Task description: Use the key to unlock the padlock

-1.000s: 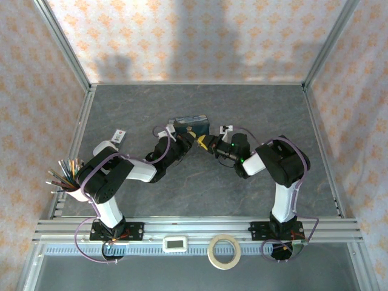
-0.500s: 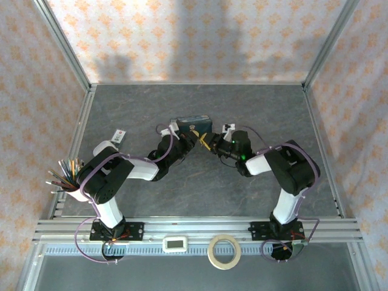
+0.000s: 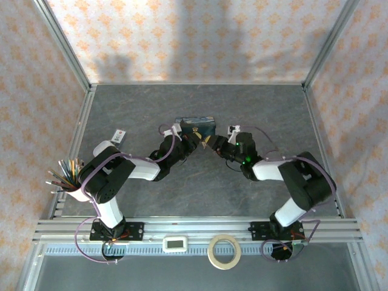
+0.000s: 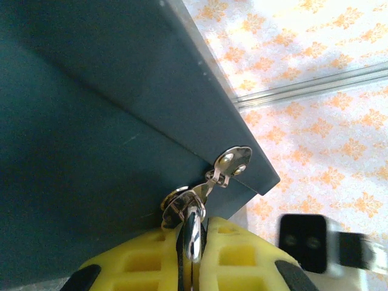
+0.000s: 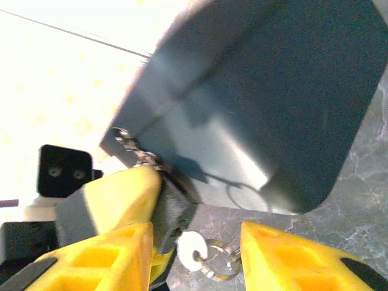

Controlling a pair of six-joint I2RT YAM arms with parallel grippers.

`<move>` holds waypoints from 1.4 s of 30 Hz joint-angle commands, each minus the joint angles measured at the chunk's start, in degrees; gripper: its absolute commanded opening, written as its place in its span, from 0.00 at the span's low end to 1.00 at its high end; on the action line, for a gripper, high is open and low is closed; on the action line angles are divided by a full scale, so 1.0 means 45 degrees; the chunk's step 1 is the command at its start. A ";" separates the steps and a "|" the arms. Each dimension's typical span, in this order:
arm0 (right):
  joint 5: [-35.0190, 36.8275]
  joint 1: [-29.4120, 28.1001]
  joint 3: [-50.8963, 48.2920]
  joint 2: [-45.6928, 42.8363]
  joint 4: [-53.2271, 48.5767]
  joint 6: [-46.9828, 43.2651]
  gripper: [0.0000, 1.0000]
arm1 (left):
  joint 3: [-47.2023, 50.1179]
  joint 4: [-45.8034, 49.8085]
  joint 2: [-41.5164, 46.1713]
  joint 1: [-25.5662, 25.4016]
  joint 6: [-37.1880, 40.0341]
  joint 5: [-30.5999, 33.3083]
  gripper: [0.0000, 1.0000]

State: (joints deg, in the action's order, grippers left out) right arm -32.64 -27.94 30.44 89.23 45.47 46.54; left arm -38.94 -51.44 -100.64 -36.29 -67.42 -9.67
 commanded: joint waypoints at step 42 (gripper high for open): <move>-0.1052 -0.0234 -0.0662 0.2068 0.5474 0.2473 0.26 | 0.0446 -0.2509 -0.0509 -0.0030 -0.1194 -0.0739 0.00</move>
State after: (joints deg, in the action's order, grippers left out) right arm -37.08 -28.84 26.24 99.59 69.04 58.96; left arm -36.91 -58.70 -102.65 -36.01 -72.23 -11.75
